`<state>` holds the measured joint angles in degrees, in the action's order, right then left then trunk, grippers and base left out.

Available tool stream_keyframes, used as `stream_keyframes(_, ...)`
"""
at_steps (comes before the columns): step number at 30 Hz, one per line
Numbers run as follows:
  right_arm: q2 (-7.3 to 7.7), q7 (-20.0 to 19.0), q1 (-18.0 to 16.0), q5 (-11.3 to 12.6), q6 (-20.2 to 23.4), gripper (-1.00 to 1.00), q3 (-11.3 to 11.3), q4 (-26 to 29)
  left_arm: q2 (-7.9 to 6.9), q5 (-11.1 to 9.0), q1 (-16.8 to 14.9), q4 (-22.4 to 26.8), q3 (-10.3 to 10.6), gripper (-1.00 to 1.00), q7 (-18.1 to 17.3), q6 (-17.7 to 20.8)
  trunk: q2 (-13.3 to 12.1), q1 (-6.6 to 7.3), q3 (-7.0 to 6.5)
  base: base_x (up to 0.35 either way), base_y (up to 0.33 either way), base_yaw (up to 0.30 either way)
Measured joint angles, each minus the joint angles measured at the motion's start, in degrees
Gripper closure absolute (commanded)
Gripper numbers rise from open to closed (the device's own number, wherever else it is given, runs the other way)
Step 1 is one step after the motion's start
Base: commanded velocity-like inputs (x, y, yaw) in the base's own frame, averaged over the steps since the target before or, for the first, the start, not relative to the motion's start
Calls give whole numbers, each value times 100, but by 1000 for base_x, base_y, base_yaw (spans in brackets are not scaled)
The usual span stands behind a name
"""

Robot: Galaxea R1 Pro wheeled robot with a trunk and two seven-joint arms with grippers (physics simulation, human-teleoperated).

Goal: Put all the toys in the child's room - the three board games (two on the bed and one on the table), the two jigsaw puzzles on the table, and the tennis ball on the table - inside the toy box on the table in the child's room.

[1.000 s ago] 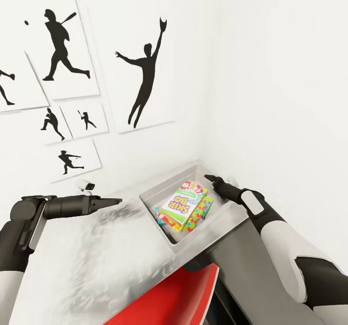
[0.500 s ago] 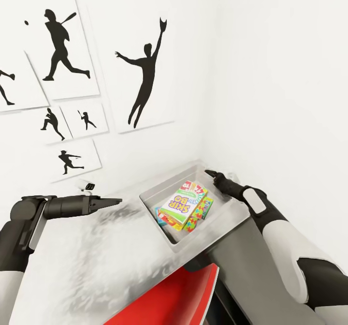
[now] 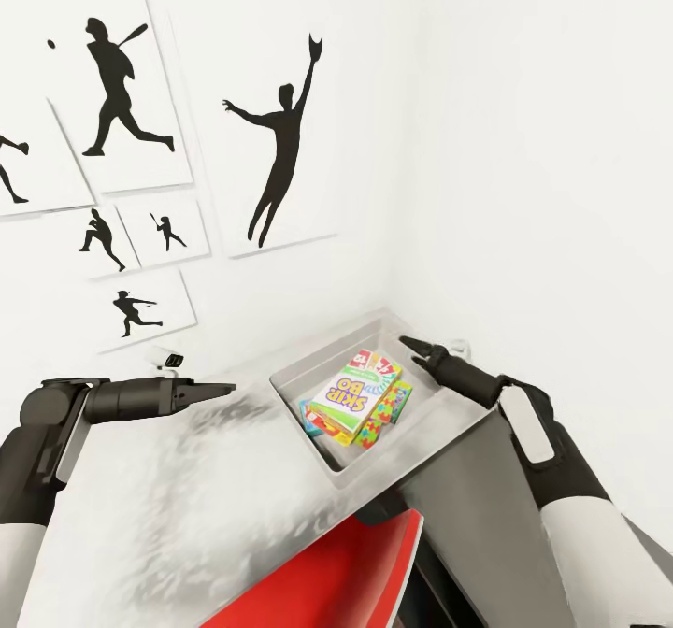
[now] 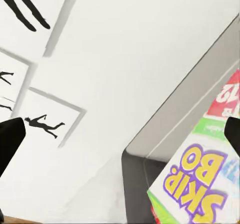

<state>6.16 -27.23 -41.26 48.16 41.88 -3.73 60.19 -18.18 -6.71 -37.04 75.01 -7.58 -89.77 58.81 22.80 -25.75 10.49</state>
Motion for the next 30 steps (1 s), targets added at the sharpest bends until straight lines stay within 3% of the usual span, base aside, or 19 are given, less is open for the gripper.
stream_keyframes(6, 479, -2181, 915, 187, -156, -100, -27, 125, 5, 0, 0, 3, 2, -100, 0, 0, 0, 0, 0, 0, 0, 0)
stream_keyframes(9, 622, -2675, 1192, 224, -382, -100, -136, 119, 8, 4, 0, 0, 7, -100, 0, 0, 0, 0, 0, 0, 0, 0)
stream_keyframes(12, 671, -2826, 1290, 242, -460, -100, -400, 128, 9, 8, -1, -3, 9, -100, 0, 0, 0, 0, -8, -26, 0, -55)
stream_keyframes(15, 680, -2884, 1311, 236, -504, -100, -511, 98, 15, 9, -1, 0, 13, -100, -1, -1, 0, -2, -29, -142, 27, -107)
stream_keyframes(30, 672, -2919, 1318, 188, -547, -100, -555, 73, 27, 9, 0, 4, 18, -100, 0, -1, 0, -2, -130, -215, 20, -95)
